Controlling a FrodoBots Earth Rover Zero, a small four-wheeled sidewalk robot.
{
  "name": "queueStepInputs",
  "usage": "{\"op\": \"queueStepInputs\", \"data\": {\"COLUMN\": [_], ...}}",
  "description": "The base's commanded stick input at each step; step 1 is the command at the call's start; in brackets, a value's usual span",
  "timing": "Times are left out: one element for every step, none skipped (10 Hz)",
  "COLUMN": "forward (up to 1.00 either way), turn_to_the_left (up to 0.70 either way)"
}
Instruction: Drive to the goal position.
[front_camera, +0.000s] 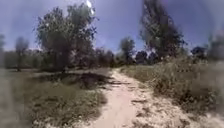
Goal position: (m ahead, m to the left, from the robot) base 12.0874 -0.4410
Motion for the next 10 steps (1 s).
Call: {"op": "queueStepInputs", "data": {"forward": [0.85,0.85,0.85,0.85,0.85,0.85,0.85,0.85,0.85,0.85], "turn_to_the_left": [-0.34,0.0,0.0,0.0,0.0,0.0,0.0,0.0,0.0,0.0]}}
